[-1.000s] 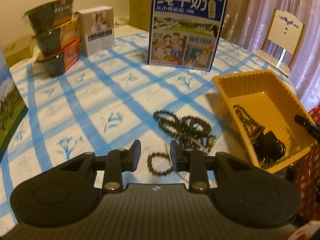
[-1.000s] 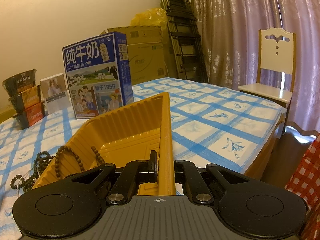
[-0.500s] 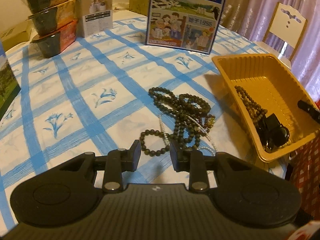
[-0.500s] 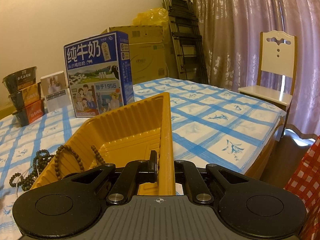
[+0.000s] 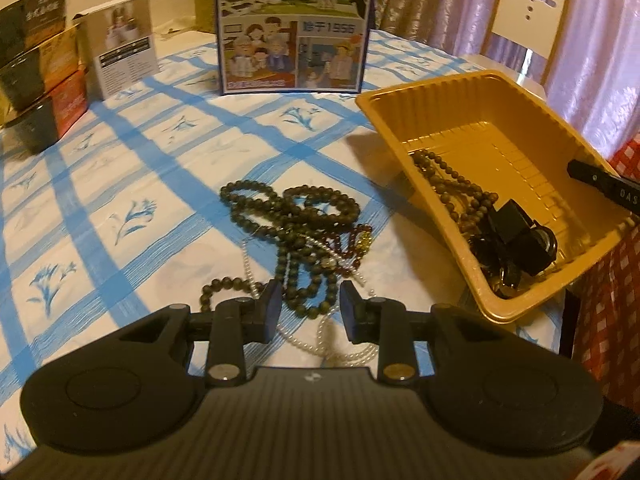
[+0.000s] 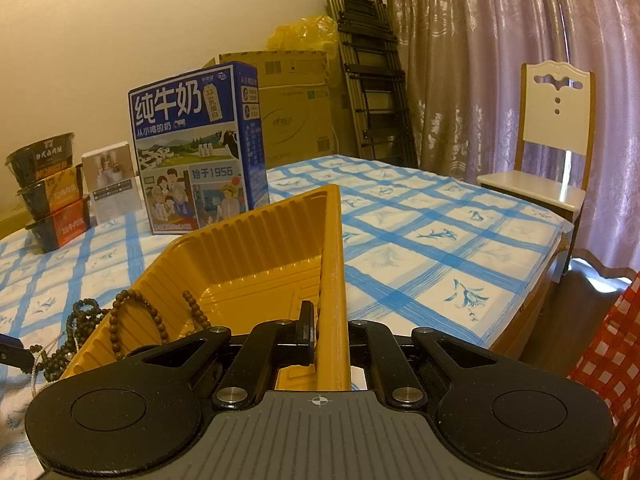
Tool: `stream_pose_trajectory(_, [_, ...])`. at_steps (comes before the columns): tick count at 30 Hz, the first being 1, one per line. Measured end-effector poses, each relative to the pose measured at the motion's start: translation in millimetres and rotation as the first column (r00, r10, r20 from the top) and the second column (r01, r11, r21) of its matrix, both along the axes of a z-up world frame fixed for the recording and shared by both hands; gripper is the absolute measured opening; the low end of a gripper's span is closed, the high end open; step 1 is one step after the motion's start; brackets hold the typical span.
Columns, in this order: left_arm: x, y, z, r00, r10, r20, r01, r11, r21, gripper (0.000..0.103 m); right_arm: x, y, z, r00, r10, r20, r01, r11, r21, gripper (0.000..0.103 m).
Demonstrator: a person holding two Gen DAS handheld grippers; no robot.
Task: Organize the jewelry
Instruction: 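Grasp another dark bead string from the pile with the left tool, then carry the bead string with the left tool into the tray and release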
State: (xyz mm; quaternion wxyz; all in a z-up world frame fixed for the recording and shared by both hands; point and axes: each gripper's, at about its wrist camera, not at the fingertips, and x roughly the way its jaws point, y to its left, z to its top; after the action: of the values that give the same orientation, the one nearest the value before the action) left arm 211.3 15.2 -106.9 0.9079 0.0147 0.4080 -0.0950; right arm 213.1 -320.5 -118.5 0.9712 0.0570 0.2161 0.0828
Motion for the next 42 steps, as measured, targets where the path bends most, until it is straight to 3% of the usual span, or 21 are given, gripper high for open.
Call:
stream_pose_trajectory(15, [24.1,-23.3,-18.6,0.995,-0.096,0.002,0.096,0.991,0.098,0.027,0.0,1.3,-0.2,1.000,0.000,0.001,0.000,1.000,-0.002,0.006])
stream_pose_trajectory(28, [37.3,-38.0,-30.6,0.986,-0.168,0.011,0.162,0.965,0.207,0.014,-0.1,1.7,-0.2,1.000,0.000,0.000,0.000,1.000,0.000,0.006])
stream_pose_trajectory(34, [34.6,-38.8,-31.0,0.984,-0.179,0.022,0.170,0.959,0.226,0.008,0.1,1.7,-0.7,1.000,0.000,-0.001,0.000,1.000,0.001,0.006])
stream_pose_trajectory(42, [21.5,-35.0,-13.5,0.982,-0.176,0.071,0.159,0.966,0.204,0.008,-0.2,1.5,-1.1,1.000,0.000,-0.001,0.000,1.000,0.002,0.006])
